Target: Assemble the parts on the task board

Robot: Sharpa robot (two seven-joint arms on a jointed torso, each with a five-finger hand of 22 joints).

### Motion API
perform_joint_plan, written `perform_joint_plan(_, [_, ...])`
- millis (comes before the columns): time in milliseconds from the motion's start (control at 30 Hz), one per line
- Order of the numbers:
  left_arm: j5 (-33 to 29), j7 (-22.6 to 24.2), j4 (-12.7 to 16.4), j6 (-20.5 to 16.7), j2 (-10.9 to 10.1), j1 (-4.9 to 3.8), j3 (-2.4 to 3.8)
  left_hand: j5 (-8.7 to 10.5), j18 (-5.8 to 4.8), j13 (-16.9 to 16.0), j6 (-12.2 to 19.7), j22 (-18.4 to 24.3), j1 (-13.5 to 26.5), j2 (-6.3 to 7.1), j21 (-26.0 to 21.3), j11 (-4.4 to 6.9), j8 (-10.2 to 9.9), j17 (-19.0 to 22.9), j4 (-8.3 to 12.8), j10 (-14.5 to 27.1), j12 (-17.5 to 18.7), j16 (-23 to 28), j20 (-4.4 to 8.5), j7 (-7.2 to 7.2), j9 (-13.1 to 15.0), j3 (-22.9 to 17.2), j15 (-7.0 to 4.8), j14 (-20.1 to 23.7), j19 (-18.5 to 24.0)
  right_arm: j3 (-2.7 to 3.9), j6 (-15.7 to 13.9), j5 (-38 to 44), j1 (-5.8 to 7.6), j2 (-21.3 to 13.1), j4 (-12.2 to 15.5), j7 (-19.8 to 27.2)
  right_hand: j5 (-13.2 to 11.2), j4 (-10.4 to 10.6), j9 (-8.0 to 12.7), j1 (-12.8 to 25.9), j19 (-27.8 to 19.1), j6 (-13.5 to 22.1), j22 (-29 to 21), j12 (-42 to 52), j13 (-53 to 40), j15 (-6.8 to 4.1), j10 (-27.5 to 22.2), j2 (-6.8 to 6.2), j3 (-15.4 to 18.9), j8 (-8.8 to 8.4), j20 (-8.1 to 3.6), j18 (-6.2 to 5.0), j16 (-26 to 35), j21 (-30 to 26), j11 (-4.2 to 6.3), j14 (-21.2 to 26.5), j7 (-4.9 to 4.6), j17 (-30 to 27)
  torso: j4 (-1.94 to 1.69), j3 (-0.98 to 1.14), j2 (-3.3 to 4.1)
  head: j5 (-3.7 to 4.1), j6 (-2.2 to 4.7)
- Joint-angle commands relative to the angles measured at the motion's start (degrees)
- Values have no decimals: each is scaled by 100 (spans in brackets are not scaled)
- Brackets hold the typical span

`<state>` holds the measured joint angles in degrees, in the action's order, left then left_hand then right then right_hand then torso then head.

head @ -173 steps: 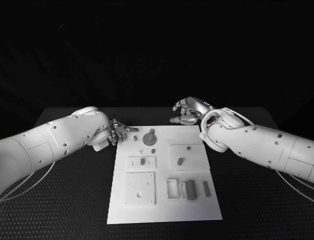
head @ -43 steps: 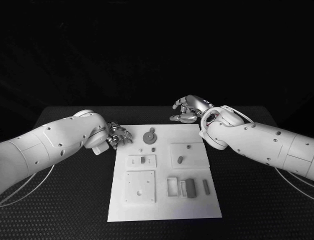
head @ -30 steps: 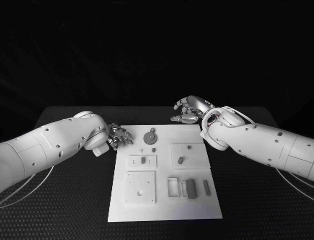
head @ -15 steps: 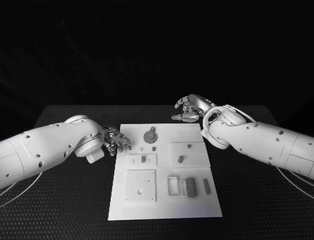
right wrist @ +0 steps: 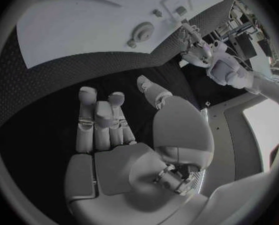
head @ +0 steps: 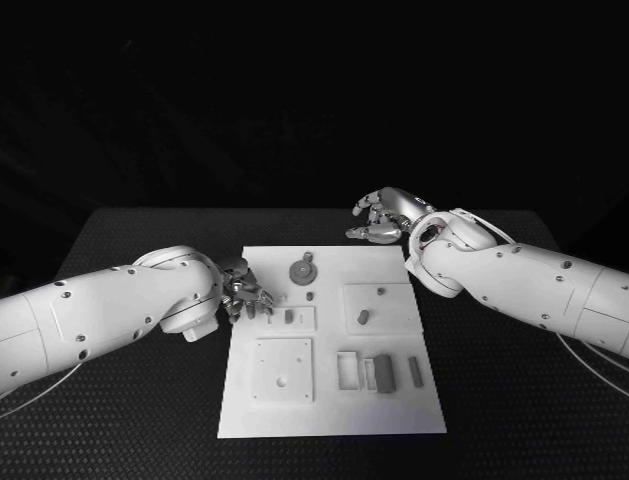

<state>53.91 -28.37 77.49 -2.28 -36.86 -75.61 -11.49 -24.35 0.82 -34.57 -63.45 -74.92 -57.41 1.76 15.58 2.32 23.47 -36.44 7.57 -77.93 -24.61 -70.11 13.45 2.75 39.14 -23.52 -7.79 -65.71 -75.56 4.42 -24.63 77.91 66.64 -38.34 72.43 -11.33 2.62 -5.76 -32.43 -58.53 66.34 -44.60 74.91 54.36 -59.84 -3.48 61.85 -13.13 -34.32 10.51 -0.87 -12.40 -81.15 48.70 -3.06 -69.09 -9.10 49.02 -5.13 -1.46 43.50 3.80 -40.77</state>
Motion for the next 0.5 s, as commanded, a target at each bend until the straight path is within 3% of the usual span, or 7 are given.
perform_joint_plan(33, [385, -3, 55, -73, 12, 9, -13, -20, -76, -8, -50, -147, -29, -14, 21, 20, 24, -9, 876, -47, -20, -34, 11, 0, 9, -860, -40, -21, -32, 3, 58, 2, -2, -2, -4, 46, 13, 23, -7, -30, -1, 7, 74, 33, 6, 19, -40, 4, 3, 0, -56, -260, 24, -35, 3, 20, -53, -7, 10, 2, 11, -5, -16])
perform_joint_plan(233, [446, -43, 86, -51, 6, 12, -80, -27, -76, -11, -55, -147, -28, -13, 31, 23, 24, -9, 875, -52, -25, -37, 15, -2, 15, -863, -44, -29, -37, 3, 60, 2, -2, -5, -3, 45, 12, 26, -7, -30, -1, 7, 74, 34, 7, 19, -41, 4, 4, 0, -56, -260, 24, -36, 3, 20, -53, -8, 9, 13, 11, -4, -32])
perform_joint_plan(500, [537, -67, 94, -14, 24, 14, -109, -29, -77, -12, -57, -146, -28, -12, 38, 25, 25, -9, 875, -54, -28, -39, 17, -3, 19, -865, -47, -34, -39, 3, 60, 1, -3, -8, -1, 46, 13, 29, -7, -30, -1, 8, 74, 35, 9, 19, -41, 3, 4, 0, -56, -260, 24, -36, 3, 20, -53, -8, 7, 12, 10, -2, -50])
